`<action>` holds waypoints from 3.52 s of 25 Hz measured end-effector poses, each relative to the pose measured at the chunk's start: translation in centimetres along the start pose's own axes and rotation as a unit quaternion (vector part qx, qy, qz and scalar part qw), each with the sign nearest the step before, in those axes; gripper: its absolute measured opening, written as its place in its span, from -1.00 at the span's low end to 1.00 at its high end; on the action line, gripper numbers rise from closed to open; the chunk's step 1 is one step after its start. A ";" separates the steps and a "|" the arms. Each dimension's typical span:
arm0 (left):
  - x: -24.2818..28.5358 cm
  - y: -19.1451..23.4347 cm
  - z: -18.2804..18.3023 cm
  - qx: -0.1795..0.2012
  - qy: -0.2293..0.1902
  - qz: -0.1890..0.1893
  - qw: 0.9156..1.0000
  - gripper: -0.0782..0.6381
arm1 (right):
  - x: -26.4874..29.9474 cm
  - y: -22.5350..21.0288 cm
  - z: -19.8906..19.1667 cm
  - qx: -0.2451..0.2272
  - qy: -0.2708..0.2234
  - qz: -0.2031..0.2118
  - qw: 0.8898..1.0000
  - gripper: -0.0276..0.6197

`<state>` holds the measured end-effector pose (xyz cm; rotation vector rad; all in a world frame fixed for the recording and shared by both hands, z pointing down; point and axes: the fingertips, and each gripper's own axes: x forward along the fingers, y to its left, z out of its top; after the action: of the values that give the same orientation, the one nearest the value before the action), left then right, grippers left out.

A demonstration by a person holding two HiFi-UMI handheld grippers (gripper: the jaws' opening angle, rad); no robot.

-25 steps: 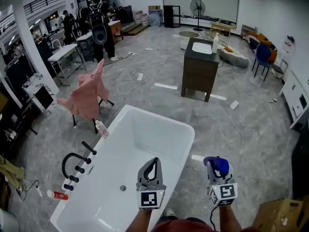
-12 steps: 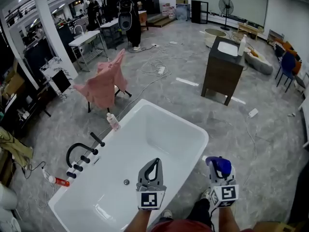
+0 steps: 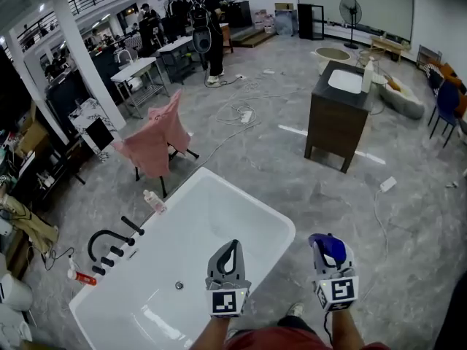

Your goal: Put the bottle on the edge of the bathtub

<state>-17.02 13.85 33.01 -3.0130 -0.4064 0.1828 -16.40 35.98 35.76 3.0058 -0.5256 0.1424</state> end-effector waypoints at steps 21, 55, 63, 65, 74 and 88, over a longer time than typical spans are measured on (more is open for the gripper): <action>15.6 -13.3 -4.5 -0.004 0.044 0.021 0.999 -0.77 | 6.3 -20.1 -5.0 0.018 0.007 0.029 0.999 -0.45; 18.5 20.0 -11.4 0.001 0.060 0.418 0.906 -0.77 | 44.7 9.4 -1.0 -0.096 0.033 0.448 0.888 -0.45; 15.7 25.4 -12.8 0.010 0.074 0.514 0.855 -0.77 | 50.5 18.8 -2.6 -0.114 0.044 0.547 0.828 -0.45; 16.4 26.7 -13.4 0.008 0.066 0.529 0.846 -0.77 | 52.7 20.9 -3.6 -0.119 0.052 0.568 0.813 -0.45; 18.0 33.6 -21.1 -0.014 0.110 0.604 0.789 -0.77 | 63.4 31.4 -11.0 -0.139 0.095 0.637 0.752 -0.45; 17.9 39.0 -32.1 -0.072 0.162 0.681 0.710 -0.77 | 72.0 46.2 -25.9 -0.188 0.134 0.688 0.688 -0.45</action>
<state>14.43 -21.29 58.55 -2.6263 1.8960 -0.3071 33.23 -28.76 72.28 1.5149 -2.2239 0.4500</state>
